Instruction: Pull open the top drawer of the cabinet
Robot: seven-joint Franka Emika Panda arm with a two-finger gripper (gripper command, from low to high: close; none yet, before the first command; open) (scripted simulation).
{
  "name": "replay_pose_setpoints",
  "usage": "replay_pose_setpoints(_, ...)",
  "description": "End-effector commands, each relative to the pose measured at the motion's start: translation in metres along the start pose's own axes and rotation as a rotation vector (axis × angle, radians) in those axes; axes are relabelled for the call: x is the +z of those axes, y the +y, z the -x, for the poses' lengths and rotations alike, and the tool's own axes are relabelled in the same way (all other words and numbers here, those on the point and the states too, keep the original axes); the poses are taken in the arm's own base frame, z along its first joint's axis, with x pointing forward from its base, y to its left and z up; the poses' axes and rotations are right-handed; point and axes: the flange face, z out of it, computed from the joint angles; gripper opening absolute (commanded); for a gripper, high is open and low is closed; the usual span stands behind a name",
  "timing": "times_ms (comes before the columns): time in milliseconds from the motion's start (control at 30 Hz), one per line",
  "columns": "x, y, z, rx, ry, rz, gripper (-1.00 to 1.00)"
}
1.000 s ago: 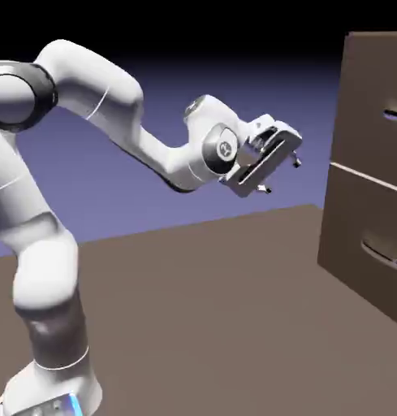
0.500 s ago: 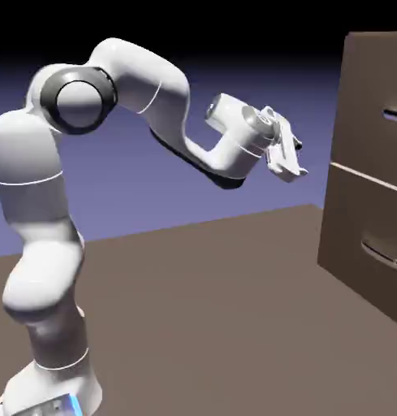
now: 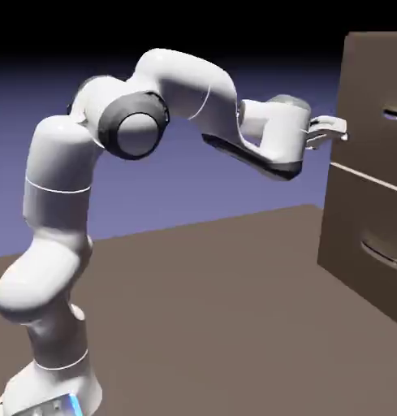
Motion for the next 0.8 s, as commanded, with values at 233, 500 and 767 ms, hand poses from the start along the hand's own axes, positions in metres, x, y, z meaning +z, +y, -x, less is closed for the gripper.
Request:
replay_pose_setpoints(233, 0.027, -0.05, 0.034, -0.531, -0.151, -0.026, 0.0)
replay_pose_setpoints(500, 0.045, -0.102, 0.063, -0.875, -0.245, -0.119, 0.0)
replay_pose_setpoints(767, 0.087, -0.102, 0.073, -0.877, -0.244, -0.119, 0.0)
